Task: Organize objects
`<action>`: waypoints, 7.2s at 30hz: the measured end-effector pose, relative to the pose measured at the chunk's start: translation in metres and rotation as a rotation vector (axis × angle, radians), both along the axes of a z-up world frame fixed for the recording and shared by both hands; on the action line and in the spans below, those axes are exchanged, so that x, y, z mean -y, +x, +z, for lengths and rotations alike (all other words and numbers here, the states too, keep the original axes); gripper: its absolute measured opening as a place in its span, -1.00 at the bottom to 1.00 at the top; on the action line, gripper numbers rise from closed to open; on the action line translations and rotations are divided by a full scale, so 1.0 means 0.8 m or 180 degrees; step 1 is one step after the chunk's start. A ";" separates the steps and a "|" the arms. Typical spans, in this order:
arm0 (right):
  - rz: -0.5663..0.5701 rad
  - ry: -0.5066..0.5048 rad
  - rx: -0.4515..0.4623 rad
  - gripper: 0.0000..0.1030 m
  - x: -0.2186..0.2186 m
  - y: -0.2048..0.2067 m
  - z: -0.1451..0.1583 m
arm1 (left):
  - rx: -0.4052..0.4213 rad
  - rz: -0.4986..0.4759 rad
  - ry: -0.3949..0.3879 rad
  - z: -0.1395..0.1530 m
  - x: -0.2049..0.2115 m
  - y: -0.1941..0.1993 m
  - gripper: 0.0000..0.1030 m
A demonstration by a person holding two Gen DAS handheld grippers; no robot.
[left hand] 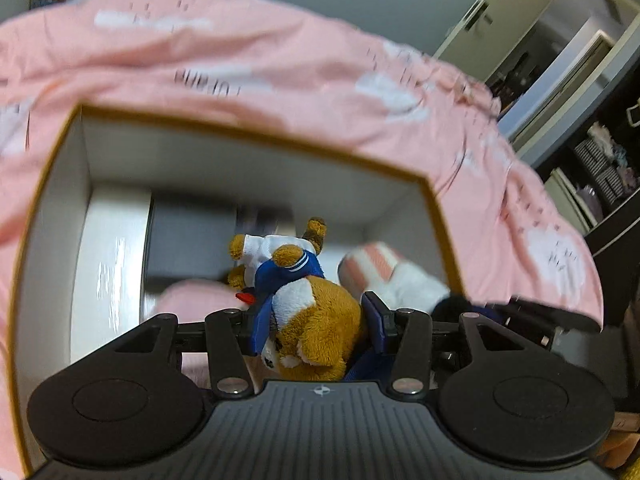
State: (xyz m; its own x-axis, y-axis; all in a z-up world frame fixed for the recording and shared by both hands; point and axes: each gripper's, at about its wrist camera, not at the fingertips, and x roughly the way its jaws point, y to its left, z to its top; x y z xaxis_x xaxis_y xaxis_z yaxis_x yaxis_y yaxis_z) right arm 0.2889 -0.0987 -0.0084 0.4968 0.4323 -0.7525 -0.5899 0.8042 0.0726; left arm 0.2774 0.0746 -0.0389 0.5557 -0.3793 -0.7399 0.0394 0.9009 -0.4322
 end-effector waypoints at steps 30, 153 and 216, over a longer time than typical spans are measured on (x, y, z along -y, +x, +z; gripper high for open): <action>0.0669 -0.0664 -0.0272 0.00 -0.003 -0.002 0.014 | 0.0011 -0.0551 0.0071 0.001 0.018 -0.030 0.14; 0.0124 -0.0028 -0.0432 -0.07 0.063 -0.101 -0.086 | 0.0031 -0.0301 0.0824 -0.061 0.078 -0.156 0.08; -0.0112 0.0036 0.0030 -0.09 0.101 -0.129 -0.041 | 0.0142 -0.0292 0.0672 -0.044 0.097 -0.168 0.19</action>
